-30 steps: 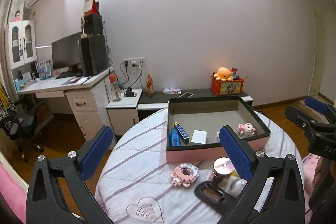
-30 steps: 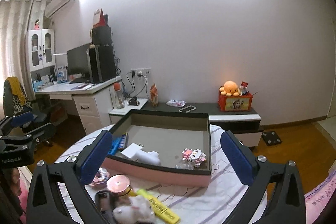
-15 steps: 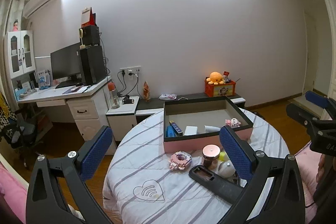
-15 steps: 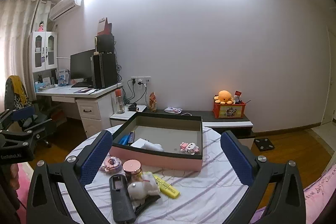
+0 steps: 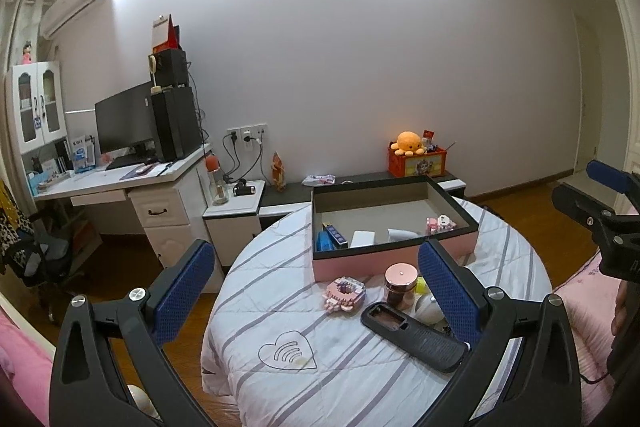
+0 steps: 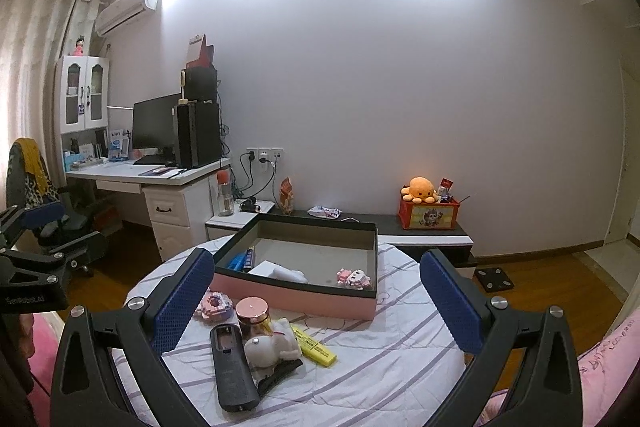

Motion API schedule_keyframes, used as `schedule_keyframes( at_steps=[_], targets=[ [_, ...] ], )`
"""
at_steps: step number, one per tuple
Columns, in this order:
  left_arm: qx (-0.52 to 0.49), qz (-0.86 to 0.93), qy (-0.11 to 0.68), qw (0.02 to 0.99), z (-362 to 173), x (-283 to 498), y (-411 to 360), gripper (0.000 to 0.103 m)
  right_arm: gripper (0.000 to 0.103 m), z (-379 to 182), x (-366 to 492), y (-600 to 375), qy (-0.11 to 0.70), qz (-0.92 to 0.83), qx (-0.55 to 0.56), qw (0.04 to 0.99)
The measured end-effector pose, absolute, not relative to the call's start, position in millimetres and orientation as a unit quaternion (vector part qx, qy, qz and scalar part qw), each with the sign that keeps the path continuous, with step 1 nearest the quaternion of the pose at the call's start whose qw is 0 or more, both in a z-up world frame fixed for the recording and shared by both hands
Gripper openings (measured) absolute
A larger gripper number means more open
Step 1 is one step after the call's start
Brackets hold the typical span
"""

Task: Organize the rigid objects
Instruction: 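Withdraw both tools from the box back over the bed, then grasp the rose-gold jar with the left tool while the right tool grasps the white rabbit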

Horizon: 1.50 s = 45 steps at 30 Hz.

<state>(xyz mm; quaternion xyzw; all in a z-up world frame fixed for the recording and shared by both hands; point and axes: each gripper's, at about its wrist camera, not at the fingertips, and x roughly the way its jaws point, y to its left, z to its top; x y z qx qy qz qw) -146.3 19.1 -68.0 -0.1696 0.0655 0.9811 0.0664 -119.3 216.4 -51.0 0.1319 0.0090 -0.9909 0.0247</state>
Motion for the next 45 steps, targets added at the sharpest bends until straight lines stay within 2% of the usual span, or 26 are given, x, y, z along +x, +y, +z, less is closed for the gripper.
schedule_keyframes(
  at_steps=[10,25,36,40,41,43,44,45],
  targets=[
    [-0.212,0.973,0.067,0.061,-93.0,-166.9,18.3,0.103,0.103,-69.4,-132.0,225.9,0.003,-0.987,0.162,0.018],
    [-0.311,0.944,0.081,0.078,-160.8,-204.5,20.8,0.103,0.103,-159.3,-199.0,201.8,0.005,-0.950,0.303,0.076],
    [-0.342,0.933,0.085,0.073,-179.7,-224.1,13.2,0.103,0.103,-198.7,-248.6,185.8,0.016,-0.927,0.360,0.107],
    [-0.348,0.930,0.083,0.078,-183.9,-229.5,16.4,0.103,0.098,-210.4,-254.6,187.8,0.013,-0.916,0.383,0.119],
    [-0.350,0.930,0.082,0.081,-184.7,-230.6,17.6,0.103,0.095,-211.3,-255.0,189.4,0.009,-0.915,0.384,0.122],
    [-0.354,0.927,0.085,0.085,-186.3,-233.2,21.5,0.103,0.077,-210.5,-253.8,192.3,0.008,-0.916,0.381,0.127],
    [-0.354,0.927,0.087,0.086,-186.7,-234.2,24.6,0.103,0.073,-209.8,-254.9,193.2,0.011,-0.915,0.381,0.133],
    [-0.354,0.927,0.089,0.088,-187.0,-235.1,27.1,0.103,0.073,-208.9,-254.8,194.1,0.011,-0.915,0.381,0.134]
  ],
)
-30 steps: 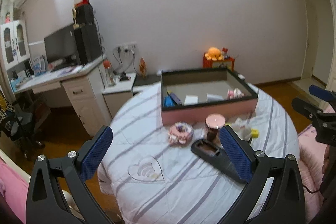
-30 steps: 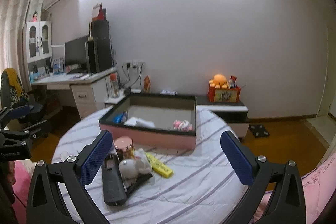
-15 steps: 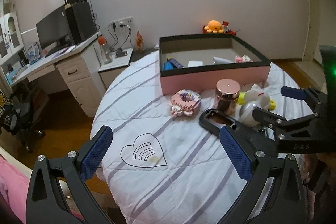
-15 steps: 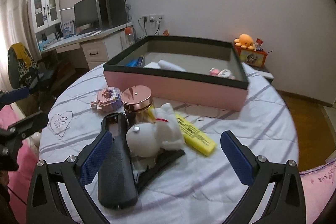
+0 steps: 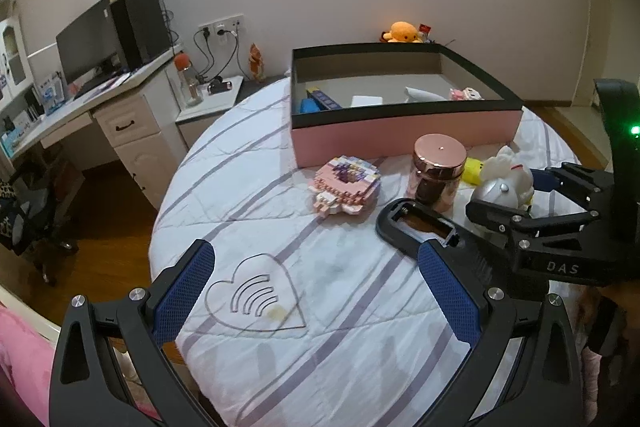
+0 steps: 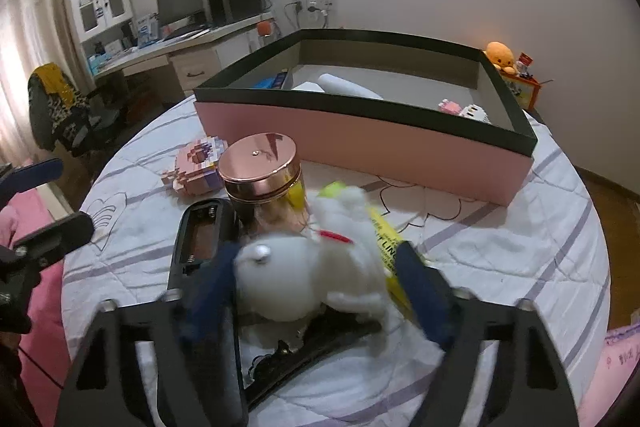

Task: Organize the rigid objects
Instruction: 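Grasp the rose-gold jar with the left tool while the right tool grasps the white rabbit, then carry jar and rabbit into the pink box and open both tools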

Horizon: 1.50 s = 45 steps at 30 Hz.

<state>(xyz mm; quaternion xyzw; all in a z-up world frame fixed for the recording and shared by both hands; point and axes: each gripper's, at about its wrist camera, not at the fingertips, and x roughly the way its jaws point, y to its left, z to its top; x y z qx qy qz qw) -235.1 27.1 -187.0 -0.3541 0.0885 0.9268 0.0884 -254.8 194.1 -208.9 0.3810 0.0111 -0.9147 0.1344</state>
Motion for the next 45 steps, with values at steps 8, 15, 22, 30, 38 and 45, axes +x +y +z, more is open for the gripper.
schedule_keyframes(
  at_steps=[8,15,22,30,38,45],
  targets=[
    [-0.355,0.923,0.085,0.124,-184.1,-248.8,63.8,0.103,0.073,-195.2,-247.3,216.9,-0.012,-0.921,0.368,0.127],
    [-0.362,0.919,0.082,0.133,-190.5,-273.4,99.6,0.103,0.073,-174.0,-241.0,267.5,-0.038,-0.938,0.335,0.079],
    [-0.378,0.909,0.106,0.136,-204.6,-294.4,126.2,0.086,0.073,-186.6,-255.2,307.9,-0.066,-0.936,0.342,0.051],
    [-0.391,0.900,0.131,0.140,-223.4,-307.4,139.9,0.049,0.073,-201.4,-271.1,314.9,-0.074,-0.930,0.356,0.058],
    [-0.386,0.902,0.119,0.151,-217.4,-303.8,131.2,0.048,0.073,-205.6,-274.4,312.9,-0.071,-0.928,0.361,0.061],
    [-0.364,0.912,0.106,0.159,-200.5,-286.9,117.5,0.048,0.073,-196.0,-267.1,302.2,-0.064,-0.931,0.354,0.062]
  ],
)
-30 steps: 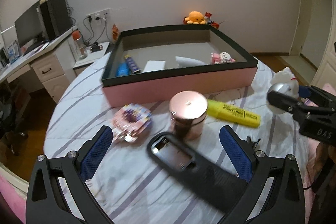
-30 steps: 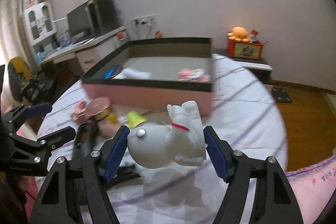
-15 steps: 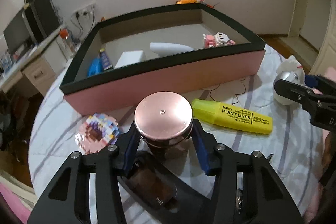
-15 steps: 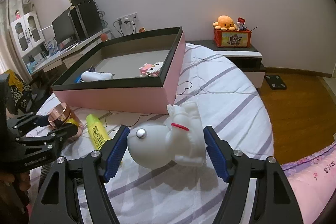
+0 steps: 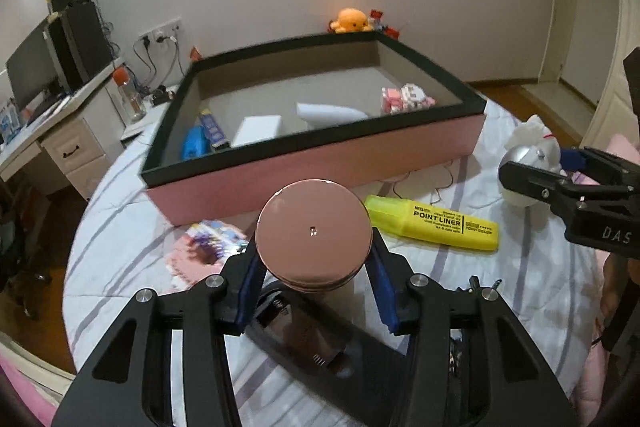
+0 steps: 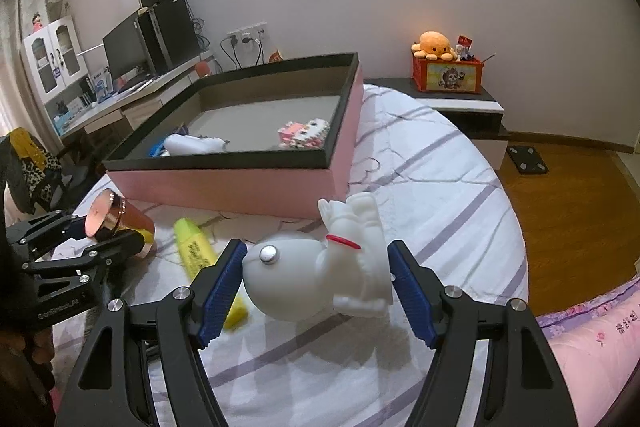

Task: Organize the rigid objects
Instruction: 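Carry jar and rabbit into the pink box and open both tools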

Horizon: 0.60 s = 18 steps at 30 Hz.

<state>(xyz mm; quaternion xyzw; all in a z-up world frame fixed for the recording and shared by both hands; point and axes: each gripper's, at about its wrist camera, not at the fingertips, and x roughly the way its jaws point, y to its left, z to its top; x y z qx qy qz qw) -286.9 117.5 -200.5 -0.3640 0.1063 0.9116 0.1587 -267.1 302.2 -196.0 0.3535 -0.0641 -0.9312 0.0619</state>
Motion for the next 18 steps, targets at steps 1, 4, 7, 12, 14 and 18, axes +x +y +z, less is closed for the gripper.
schedule_keyframes(
  at_steps=[1,4,7,12,14,18],
  targets=[
    [-0.361,0.913,0.106,0.160,-197.9,-284.3,115.2,0.048,0.073,-193.8,-265.9,299.0,-0.062,-0.931,0.353,0.064],
    [-0.352,0.917,0.103,0.155,-190.3,-276.3,106.0,0.048,0.073,-185.4,-260.3,288.8,-0.057,-0.934,0.344,0.074],
    [-0.342,0.923,0.097,0.150,-181.7,-266.8,94.4,0.048,0.073,-178.7,-256.5,278.2,-0.049,-0.936,0.338,0.080],
    [-0.321,0.931,0.086,0.153,-169.0,-251.8,78.8,0.048,0.073,-163.8,-247.9,258.4,-0.033,-0.941,0.325,0.086],
    [-0.313,0.934,0.079,0.153,-163.2,-246.4,71.9,0.048,0.073,-156.2,-243.8,252.1,-0.026,-0.944,0.316,0.086],
    [-0.295,0.940,0.072,0.154,-148.7,-236.8,61.5,0.048,0.073,-137.3,-232.7,238.1,-0.010,-0.952,0.295,0.082]
  ],
)
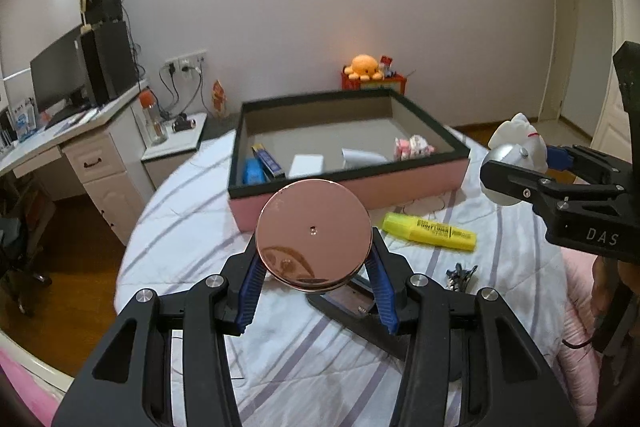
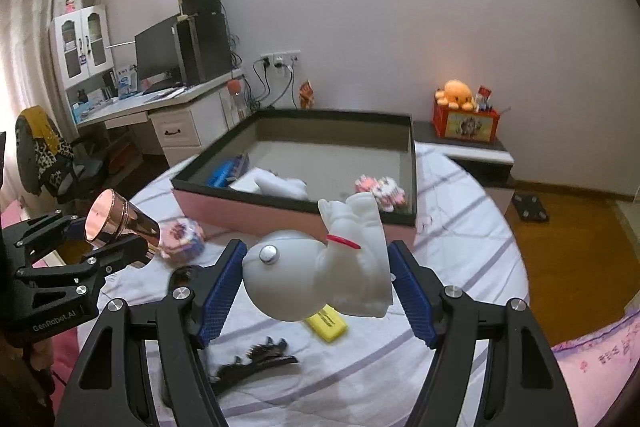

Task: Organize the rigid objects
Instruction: 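Carry jar and rabbit into the pink box and open both tools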

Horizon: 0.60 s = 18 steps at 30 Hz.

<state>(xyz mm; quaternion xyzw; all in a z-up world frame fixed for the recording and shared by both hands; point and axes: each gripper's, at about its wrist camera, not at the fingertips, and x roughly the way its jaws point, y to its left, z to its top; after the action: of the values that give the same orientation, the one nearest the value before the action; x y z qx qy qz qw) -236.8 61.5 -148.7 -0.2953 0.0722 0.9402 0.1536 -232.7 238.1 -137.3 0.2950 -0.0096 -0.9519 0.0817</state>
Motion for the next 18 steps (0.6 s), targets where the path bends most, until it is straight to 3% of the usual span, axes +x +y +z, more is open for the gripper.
schedule_keyframes(
  at_steps=[18],
  targets=[
    [-0.202,0.969,0.041,0.137,-79.6,-197.9,18.3,0.048,0.073,-60.6,-196.7,194.0,0.023,-0.978,0.191,0.085]
  ],
)
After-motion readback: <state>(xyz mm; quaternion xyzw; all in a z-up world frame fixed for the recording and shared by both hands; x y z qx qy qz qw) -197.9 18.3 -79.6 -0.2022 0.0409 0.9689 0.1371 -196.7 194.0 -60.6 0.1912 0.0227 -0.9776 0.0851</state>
